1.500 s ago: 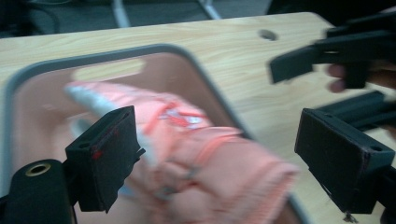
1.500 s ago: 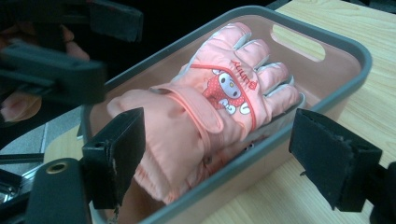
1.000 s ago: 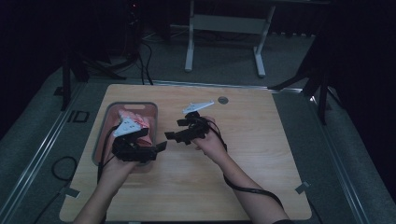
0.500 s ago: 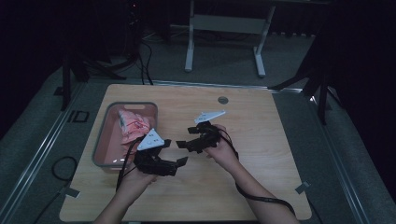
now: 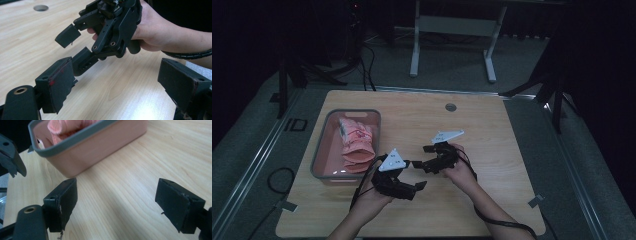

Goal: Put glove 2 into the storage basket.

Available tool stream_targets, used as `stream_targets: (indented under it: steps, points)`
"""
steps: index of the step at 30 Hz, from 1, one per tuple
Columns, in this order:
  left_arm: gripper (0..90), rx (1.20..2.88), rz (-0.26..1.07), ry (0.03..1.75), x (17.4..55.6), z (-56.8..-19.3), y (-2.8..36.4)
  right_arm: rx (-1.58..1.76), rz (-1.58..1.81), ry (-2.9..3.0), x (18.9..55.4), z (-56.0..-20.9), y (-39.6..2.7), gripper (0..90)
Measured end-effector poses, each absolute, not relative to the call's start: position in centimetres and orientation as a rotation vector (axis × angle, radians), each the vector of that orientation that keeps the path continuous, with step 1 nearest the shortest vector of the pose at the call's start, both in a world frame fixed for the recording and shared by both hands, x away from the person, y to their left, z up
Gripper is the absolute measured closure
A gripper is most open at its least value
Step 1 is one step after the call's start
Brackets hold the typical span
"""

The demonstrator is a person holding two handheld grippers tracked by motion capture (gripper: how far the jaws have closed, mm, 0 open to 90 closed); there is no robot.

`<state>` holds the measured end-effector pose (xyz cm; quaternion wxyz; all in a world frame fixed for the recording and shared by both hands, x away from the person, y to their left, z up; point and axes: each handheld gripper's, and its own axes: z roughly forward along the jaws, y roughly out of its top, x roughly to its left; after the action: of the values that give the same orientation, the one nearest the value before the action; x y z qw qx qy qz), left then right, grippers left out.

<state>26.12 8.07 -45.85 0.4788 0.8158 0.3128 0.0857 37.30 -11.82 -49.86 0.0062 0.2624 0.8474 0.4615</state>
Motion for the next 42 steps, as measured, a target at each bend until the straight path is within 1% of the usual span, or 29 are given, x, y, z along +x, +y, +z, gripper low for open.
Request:
stream_targets:
  steps: [6,10,12,14,22,27,32,35,40,42]
  points:
    - [13.8,2.02,0.173,0.754,25.9,-47.7,7.2,0.817,1.427,2.657,36.9,-51.5,-12.7,17.5]
    - [13.7,1.992,0.161,0.714,25.8,-48.9,6.9,0.801,1.403,2.666,36.5,-52.4,-13.1,17.4]
    - [13.7,2.004,0.176,0.694,25.7,-49.6,6.7,0.804,1.399,2.665,36.3,-52.9,-13.4,17.3]
    - [13.7,2.004,0.156,0.69,25.6,-50.2,6.6,0.803,1.381,2.664,36.1,-53.4,-13.8,16.9]
    - [13.8,1.982,0.126,0.694,25.7,-52.3,6.3,0.816,1.374,2.64,35.6,-54.4,-15.2,15.2]
    - [13.8,2.014,0.124,0.669,25.7,-53.3,6.0,0.828,1.366,2.631,35.2,-54.8,-15.9,15.4]
    - [13.7,2.028,0.16,0.638,25.7,-54.0,6.0,0.816,1.354,2.637,34.5,-55.5,-16.3,14.2]
    - [13.7,2.041,0.21,0.648,25.8,-54.4,6.3,0.803,1.342,2.623,34.2,-55.7,-16.5,13.8]
    - [13.7,2.041,0.204,0.67,25.8,-55.0,6.7,0.804,1.359,2.587,34.1,-55.7,-17.0,13.5]
    - [13.7,2.043,0.223,0.655,25.7,-54.9,6.7,0.813,1.362,2.581,34.2,-55.8,-17.1,13.5]
